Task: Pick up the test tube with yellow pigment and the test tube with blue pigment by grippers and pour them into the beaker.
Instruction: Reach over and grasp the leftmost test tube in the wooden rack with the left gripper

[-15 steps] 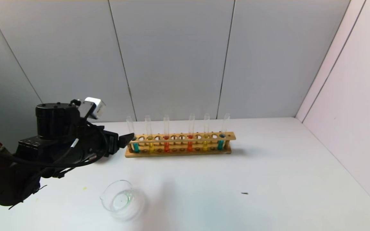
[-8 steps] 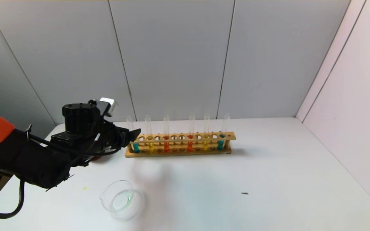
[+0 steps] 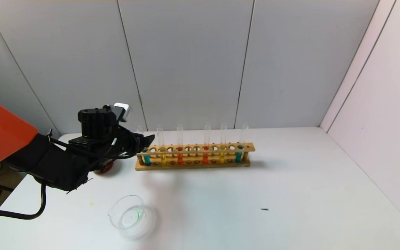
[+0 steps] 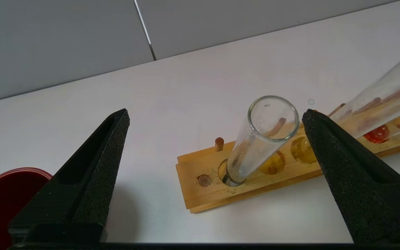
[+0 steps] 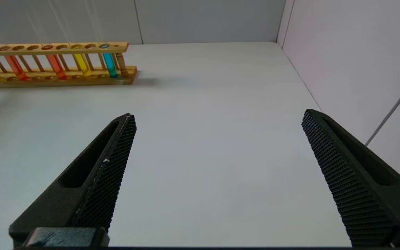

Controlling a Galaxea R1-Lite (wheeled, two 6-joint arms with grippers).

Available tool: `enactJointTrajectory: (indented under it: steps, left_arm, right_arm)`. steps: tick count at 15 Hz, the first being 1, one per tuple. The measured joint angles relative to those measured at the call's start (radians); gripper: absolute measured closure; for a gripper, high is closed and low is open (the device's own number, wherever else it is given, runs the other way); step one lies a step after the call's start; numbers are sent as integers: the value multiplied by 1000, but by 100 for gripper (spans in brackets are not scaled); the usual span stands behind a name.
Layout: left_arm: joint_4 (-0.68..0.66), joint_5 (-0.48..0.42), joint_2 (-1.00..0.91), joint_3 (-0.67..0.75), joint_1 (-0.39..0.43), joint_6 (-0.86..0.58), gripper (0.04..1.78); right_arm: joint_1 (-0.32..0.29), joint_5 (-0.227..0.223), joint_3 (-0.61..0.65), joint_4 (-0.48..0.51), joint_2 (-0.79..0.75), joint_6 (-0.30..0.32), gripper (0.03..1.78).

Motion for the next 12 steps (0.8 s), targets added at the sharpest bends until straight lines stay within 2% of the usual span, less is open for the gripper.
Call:
enactJointTrajectory:
  steps: [3, 5, 7, 11, 12]
  left_arm:
    - [-8, 0, 14, -6, 0, -2, 12]
    - [-12, -1, 26, -6, 0, -3, 29]
    - [-12, -1, 32, -5, 0, -1, 53]
    - [-12, -2, 35, -5, 0, -3, 127]
    - [-12, -3, 36, -4, -1, -3, 140]
  right_arm:
    - [0, 0, 0, 0, 0, 0, 7]
    - [0, 0, 0, 0, 0, 0, 7]
    - [0, 0, 0, 0, 0, 0, 7]
    - [0, 0, 0, 0, 0, 0, 7]
    - [0, 0, 0, 0, 0, 0, 7]
